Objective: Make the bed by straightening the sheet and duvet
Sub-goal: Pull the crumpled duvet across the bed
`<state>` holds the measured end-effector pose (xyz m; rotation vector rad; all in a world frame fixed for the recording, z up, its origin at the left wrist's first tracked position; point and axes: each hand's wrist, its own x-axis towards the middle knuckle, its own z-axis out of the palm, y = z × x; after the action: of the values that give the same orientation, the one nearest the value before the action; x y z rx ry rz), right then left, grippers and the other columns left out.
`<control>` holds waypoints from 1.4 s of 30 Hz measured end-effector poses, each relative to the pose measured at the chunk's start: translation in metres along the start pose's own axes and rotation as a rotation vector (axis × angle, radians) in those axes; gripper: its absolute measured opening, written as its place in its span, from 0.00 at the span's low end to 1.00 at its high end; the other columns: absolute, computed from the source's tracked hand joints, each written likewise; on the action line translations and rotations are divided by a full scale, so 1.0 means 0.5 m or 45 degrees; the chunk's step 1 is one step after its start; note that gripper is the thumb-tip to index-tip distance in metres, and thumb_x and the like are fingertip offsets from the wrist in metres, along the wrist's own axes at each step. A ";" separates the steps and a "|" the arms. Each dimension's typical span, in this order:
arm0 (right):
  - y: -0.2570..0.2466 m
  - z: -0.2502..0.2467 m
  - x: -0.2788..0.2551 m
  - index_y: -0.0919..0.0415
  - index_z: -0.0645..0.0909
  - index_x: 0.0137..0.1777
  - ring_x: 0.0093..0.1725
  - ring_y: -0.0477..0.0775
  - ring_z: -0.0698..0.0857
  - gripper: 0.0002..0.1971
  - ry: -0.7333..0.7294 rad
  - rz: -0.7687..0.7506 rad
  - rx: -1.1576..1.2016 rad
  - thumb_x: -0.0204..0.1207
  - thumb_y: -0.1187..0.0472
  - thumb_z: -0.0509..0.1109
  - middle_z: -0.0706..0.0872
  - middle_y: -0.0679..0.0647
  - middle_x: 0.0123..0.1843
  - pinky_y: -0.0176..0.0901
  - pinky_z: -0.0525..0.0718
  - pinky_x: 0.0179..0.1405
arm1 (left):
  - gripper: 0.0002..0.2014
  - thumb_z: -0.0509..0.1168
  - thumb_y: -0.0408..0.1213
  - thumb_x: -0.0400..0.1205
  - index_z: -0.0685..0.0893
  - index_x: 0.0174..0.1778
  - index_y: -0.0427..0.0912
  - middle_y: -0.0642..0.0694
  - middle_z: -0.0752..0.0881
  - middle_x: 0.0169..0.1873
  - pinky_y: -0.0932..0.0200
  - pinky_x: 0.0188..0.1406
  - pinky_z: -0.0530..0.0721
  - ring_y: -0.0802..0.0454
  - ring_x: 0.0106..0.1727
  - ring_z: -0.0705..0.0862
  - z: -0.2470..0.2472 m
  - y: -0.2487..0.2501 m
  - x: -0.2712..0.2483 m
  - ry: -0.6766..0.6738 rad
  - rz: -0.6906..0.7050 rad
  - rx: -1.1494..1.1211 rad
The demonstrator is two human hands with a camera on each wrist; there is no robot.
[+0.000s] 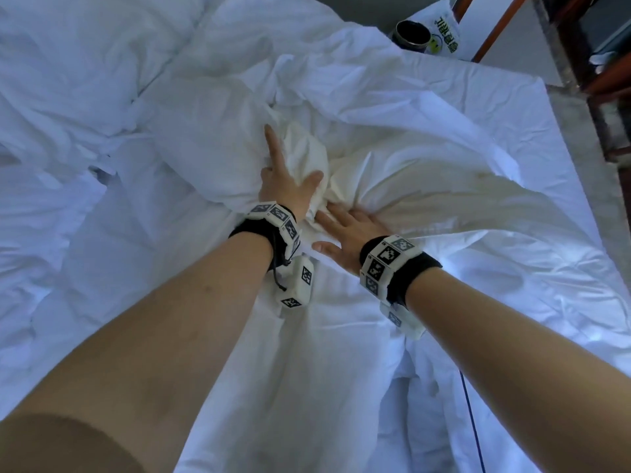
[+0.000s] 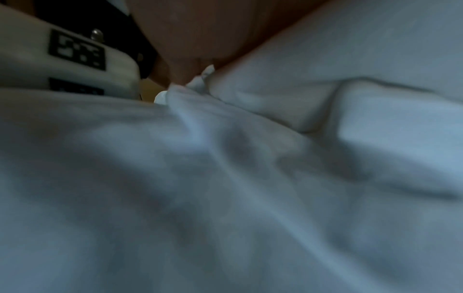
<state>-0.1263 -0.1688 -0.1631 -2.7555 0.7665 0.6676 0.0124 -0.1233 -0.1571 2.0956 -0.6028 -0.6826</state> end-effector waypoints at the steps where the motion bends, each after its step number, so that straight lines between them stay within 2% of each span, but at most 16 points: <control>1: 0.005 0.001 -0.006 0.42 0.43 0.83 0.82 0.60 0.55 0.33 0.046 0.012 0.002 0.81 0.35 0.45 0.45 0.48 0.86 0.59 0.53 0.81 | 0.48 0.67 0.48 0.80 0.33 0.80 0.62 0.34 0.76 0.69 0.52 0.56 0.78 0.35 0.58 0.83 0.001 0.002 0.004 -0.015 0.016 0.026; 3: 0.013 0.000 -0.024 0.43 0.44 0.83 0.82 0.58 0.55 0.33 0.152 0.051 -0.027 0.80 0.34 0.46 0.47 0.48 0.85 0.57 0.49 0.80 | 0.45 0.65 0.44 0.82 0.36 0.81 0.63 0.34 0.81 0.65 0.52 0.57 0.79 0.35 0.58 0.84 0.001 0.011 0.006 -0.061 0.043 0.069; 6: 0.023 -0.013 -0.058 0.44 0.41 0.83 0.84 0.56 0.48 0.37 0.263 0.131 -0.045 0.78 0.31 0.46 0.45 0.49 0.86 0.61 0.39 0.80 | 0.42 0.64 0.39 0.83 0.41 0.82 0.64 0.39 0.76 0.72 0.55 0.65 0.76 0.38 0.65 0.80 -0.003 0.038 -0.008 -0.079 0.132 0.090; 9: 0.040 -0.041 -0.096 0.45 0.39 0.83 0.84 0.54 0.42 0.37 0.370 0.208 -0.023 0.78 0.31 0.44 0.42 0.51 0.86 0.62 0.34 0.78 | 0.41 0.64 0.37 0.83 0.43 0.82 0.62 0.45 0.71 0.77 0.57 0.67 0.75 0.40 0.68 0.79 -0.008 0.083 -0.033 -0.070 0.242 0.102; 11: 0.060 -0.065 -0.129 0.45 0.39 0.83 0.84 0.55 0.41 0.37 0.450 0.261 -0.016 0.79 0.32 0.44 0.40 0.52 0.86 0.63 0.32 0.77 | 0.41 0.64 0.36 0.83 0.43 0.82 0.61 0.45 0.70 0.78 0.58 0.68 0.75 0.41 0.68 0.79 -0.007 0.131 -0.055 -0.071 0.321 0.103; 14: 0.107 -0.103 -0.195 0.46 0.35 0.83 0.84 0.57 0.38 0.37 0.527 0.345 -0.039 0.79 0.32 0.40 0.37 0.53 0.85 0.66 0.32 0.78 | 0.41 0.64 0.36 0.83 0.44 0.83 0.61 0.42 0.69 0.77 0.53 0.67 0.78 0.43 0.68 0.78 0.012 0.229 -0.106 -0.089 0.439 0.088; 18: 0.205 -0.142 -0.330 0.46 0.34 0.82 0.84 0.56 0.37 0.36 0.636 0.466 -0.012 0.79 0.33 0.38 0.36 0.53 0.85 0.66 0.32 0.78 | 0.38 0.64 0.36 0.84 0.49 0.83 0.60 0.46 0.67 0.79 0.54 0.68 0.77 0.47 0.71 0.76 0.088 0.373 -0.205 -0.128 0.586 0.029; 22: 0.357 -0.132 -0.512 0.46 0.36 0.83 0.84 0.57 0.41 0.36 0.764 0.601 0.058 0.79 0.33 0.39 0.40 0.53 0.86 0.66 0.38 0.80 | 0.35 0.63 0.36 0.84 0.52 0.83 0.56 0.47 0.66 0.80 0.62 0.70 0.70 0.49 0.77 0.69 0.208 0.505 -0.337 -0.134 0.717 0.099; 26: 0.537 -0.077 -0.715 0.47 0.40 0.83 0.84 0.58 0.48 0.36 0.819 0.691 0.169 0.79 0.33 0.41 0.46 0.54 0.85 0.65 0.45 0.81 | 0.34 0.62 0.37 0.85 0.52 0.84 0.51 0.46 0.66 0.80 0.66 0.67 0.66 0.48 0.78 0.68 0.384 0.639 -0.517 -0.143 0.867 0.179; 31: 0.743 0.004 -0.982 0.49 0.48 0.83 0.76 0.62 0.64 0.35 0.851 0.764 0.196 0.80 0.34 0.44 0.61 0.58 0.80 0.57 0.63 0.75 | 0.33 0.62 0.38 0.85 0.54 0.83 0.46 0.43 0.67 0.79 0.57 0.70 0.69 0.43 0.77 0.69 0.642 0.748 -0.713 -0.261 0.924 0.302; 35: 0.915 0.066 -1.174 0.48 0.51 0.81 0.73 0.63 0.68 0.32 0.837 0.910 0.229 0.80 0.35 0.47 0.66 0.58 0.76 0.57 0.66 0.72 | 0.31 0.61 0.38 0.85 0.54 0.83 0.44 0.41 0.64 0.80 0.55 0.72 0.66 0.41 0.78 0.67 0.820 0.814 -0.826 -0.348 0.945 0.416; 38: 1.014 0.108 -1.256 0.47 0.49 0.81 0.74 0.64 0.66 0.32 0.757 0.988 0.267 0.81 0.35 0.47 0.64 0.59 0.77 0.58 0.64 0.74 | 0.31 0.61 0.37 0.85 0.55 0.83 0.44 0.41 0.67 0.79 0.54 0.72 0.67 0.41 0.76 0.69 0.933 0.855 -0.876 -0.403 1.004 0.462; 42: 1.129 0.150 -1.298 0.48 0.50 0.81 0.74 0.63 0.66 0.32 0.742 1.025 0.278 0.81 0.35 0.47 0.63 0.59 0.78 0.57 0.64 0.74 | 0.30 0.61 0.37 0.85 0.57 0.82 0.45 0.40 0.71 0.76 0.53 0.66 0.72 0.40 0.71 0.74 1.079 0.899 -0.906 -0.477 1.027 0.492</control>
<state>-0.9488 -0.3380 0.0380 -2.3703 1.9716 -0.1559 -0.7522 -0.3861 0.0545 1.8100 -1.7769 -0.4980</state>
